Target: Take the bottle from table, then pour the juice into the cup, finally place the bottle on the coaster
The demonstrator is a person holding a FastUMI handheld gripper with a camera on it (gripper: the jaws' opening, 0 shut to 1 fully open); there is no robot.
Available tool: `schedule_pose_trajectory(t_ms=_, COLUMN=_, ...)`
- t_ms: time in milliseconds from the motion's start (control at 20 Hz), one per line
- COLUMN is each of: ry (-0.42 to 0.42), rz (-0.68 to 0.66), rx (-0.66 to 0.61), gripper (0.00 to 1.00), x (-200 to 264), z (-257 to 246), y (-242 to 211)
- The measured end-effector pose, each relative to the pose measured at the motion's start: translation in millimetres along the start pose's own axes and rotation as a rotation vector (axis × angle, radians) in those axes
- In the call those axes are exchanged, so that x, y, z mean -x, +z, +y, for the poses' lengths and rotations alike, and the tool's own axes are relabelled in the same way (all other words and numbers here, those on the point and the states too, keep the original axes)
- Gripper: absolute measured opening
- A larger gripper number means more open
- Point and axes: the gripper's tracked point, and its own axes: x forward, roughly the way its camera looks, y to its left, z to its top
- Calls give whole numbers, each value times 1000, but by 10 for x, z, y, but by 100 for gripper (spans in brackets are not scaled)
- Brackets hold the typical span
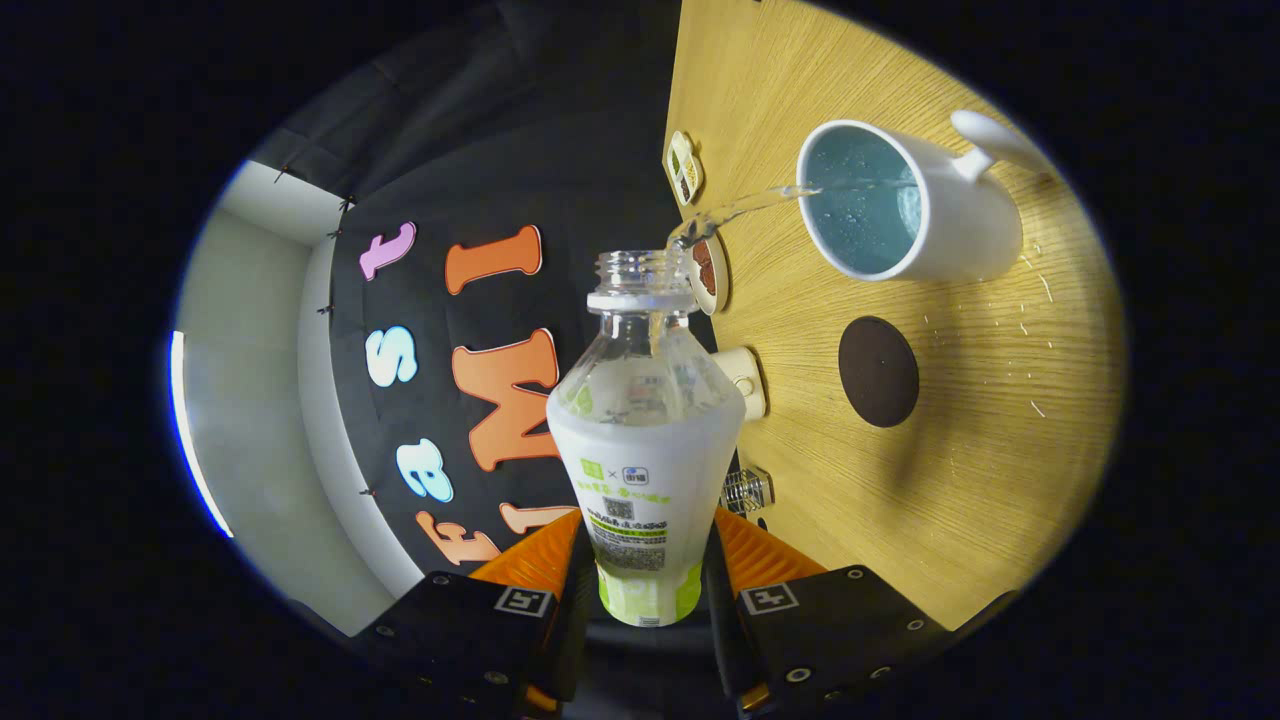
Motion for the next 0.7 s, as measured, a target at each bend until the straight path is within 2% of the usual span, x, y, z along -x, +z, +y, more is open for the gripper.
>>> schedule_pose_trajectory(t_ms=700, ry=-3, rz=-2, rx=-32, gripper=54, x=-22, z=52, y=39)
